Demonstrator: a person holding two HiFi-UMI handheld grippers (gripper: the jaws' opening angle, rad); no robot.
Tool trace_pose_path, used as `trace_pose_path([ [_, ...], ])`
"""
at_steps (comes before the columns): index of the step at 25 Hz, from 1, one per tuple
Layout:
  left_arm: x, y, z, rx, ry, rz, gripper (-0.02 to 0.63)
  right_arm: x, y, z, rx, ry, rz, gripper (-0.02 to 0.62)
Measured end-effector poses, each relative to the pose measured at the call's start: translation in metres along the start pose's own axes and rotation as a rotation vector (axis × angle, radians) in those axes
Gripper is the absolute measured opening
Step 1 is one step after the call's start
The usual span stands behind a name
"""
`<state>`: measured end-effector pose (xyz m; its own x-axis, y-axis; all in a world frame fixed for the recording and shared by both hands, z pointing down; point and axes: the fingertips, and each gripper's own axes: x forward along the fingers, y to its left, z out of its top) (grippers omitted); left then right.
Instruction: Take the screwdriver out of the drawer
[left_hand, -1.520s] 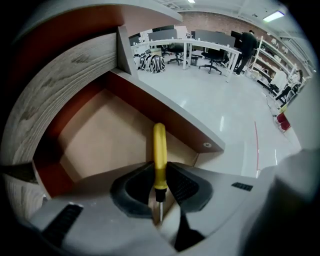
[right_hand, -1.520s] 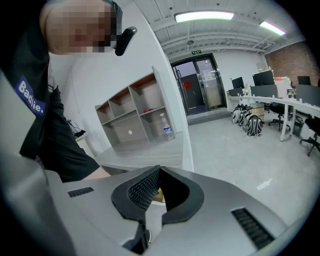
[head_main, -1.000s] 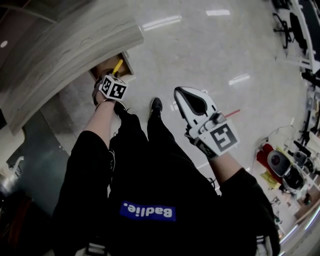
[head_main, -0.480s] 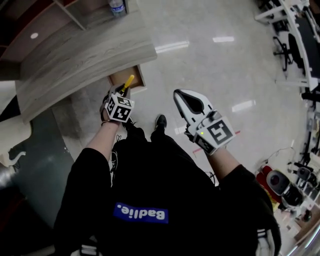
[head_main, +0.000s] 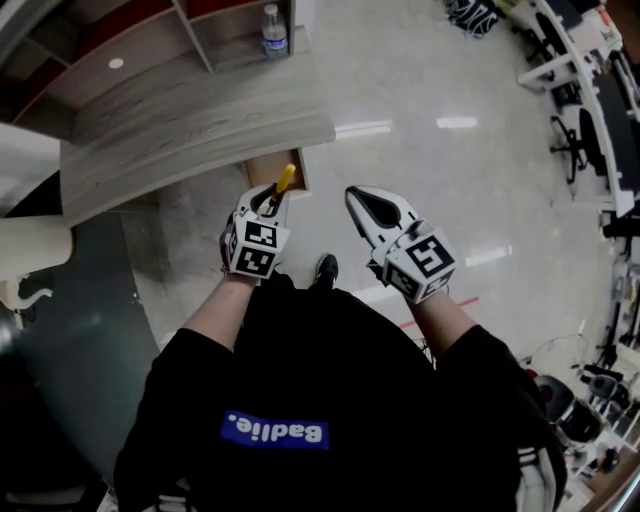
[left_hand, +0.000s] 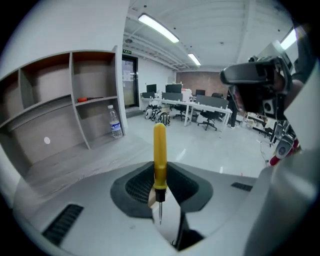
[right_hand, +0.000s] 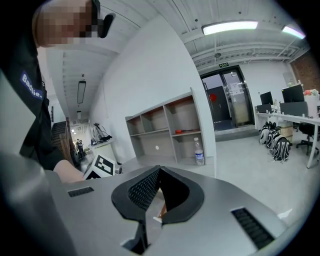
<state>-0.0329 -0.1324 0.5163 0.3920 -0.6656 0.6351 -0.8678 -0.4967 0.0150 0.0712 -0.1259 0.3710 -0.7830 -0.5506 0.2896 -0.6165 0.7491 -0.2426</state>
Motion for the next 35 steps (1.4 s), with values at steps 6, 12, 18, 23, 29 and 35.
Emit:
trace_pose_path([
  [6, -0.050, -0.015, 0.035, -0.048, -0.076, -0.006, 0.077, 0.009, 0.019, 0.007, -0.031, 0.008, 0.045, 0.029],
  [12, -0.086, -0.017, 0.062, -0.079, -0.155, -0.013, 0.077, 0.018, 0.032, 0.009, -0.069, 0.026, 0.083, 0.029],
  [18, -0.111, -0.019, 0.081, -0.111, -0.221, -0.026, 0.077, 0.026, 0.041, 0.005, -0.078, 0.047, 0.107, 0.029],
  [23, -0.127, -0.017, 0.093, -0.114, -0.265, -0.030, 0.077, 0.032, 0.048, 0.001, -0.079, 0.051, 0.118, 0.029],
  [29, -0.138, -0.015, 0.097, -0.122, -0.284, -0.023, 0.077, 0.034, 0.056, 0.003, -0.072, 0.040, 0.129, 0.029],
  [35, -0.140, -0.011, 0.095, -0.128, -0.284, -0.011, 0.077, 0.036, 0.061, 0.004, -0.071, 0.039, 0.140, 0.029],
])
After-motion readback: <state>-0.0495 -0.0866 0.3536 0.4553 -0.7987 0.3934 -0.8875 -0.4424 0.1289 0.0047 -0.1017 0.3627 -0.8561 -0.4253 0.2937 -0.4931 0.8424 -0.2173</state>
